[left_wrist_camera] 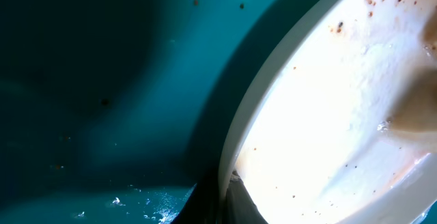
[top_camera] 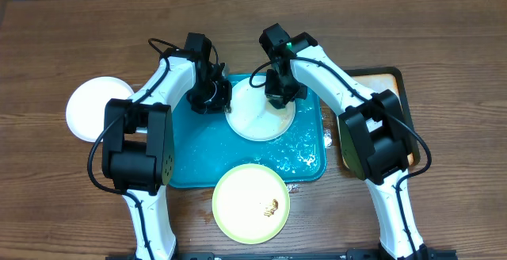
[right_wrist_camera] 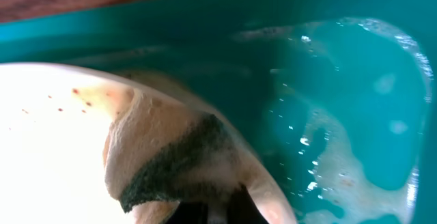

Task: Clean dirty plates on tray and stack at the side

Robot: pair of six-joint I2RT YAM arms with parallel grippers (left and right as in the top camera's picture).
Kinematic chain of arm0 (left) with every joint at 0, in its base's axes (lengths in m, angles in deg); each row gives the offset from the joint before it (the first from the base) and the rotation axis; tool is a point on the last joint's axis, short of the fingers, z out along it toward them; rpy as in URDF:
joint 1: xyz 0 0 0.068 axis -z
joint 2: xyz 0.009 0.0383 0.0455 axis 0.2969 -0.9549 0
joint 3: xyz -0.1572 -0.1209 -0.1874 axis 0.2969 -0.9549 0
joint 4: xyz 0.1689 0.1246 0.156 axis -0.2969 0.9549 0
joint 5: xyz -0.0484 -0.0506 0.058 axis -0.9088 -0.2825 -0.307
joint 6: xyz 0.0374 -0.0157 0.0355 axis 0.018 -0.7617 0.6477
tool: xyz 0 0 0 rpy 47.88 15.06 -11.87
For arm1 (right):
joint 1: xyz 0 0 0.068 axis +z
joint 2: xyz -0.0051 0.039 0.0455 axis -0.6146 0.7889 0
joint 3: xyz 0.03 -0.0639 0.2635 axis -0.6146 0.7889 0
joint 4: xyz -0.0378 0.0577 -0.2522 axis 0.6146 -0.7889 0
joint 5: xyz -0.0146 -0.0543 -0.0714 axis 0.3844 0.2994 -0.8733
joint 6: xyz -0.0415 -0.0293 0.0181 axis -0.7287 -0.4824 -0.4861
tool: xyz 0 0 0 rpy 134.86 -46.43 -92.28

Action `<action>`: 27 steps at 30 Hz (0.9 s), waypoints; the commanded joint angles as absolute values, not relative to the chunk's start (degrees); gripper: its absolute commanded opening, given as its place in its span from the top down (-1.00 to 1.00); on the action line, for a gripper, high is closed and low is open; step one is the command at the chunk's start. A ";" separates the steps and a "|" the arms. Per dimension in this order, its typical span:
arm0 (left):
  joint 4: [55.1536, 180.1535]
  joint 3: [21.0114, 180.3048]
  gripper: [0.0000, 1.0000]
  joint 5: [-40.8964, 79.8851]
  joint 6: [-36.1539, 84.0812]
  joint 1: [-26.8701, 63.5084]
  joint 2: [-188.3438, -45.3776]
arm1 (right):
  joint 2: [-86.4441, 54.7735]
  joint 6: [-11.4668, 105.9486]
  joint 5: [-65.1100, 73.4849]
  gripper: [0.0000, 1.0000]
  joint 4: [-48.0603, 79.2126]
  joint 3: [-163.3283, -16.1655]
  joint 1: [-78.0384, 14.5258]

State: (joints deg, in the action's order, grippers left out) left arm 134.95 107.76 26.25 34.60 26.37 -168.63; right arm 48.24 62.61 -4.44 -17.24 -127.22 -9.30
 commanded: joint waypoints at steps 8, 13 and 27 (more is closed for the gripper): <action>135.61 106.30 0.92 32.70 33.39 25.87 -171.80 | 50.12 56.86 -11.52 0.92 -31.67 -148.38 -9.91; 137.27 108.53 0.92 33.55 33.35 25.85 -170.64 | 50.12 56.88 -11.56 0.92 -40.48 -163.35 -9.98; 160.18 132.33 0.92 52.67 32.21 26.44 -169.50 | 50.12 56.90 -11.60 0.92 -48.69 -169.71 -16.45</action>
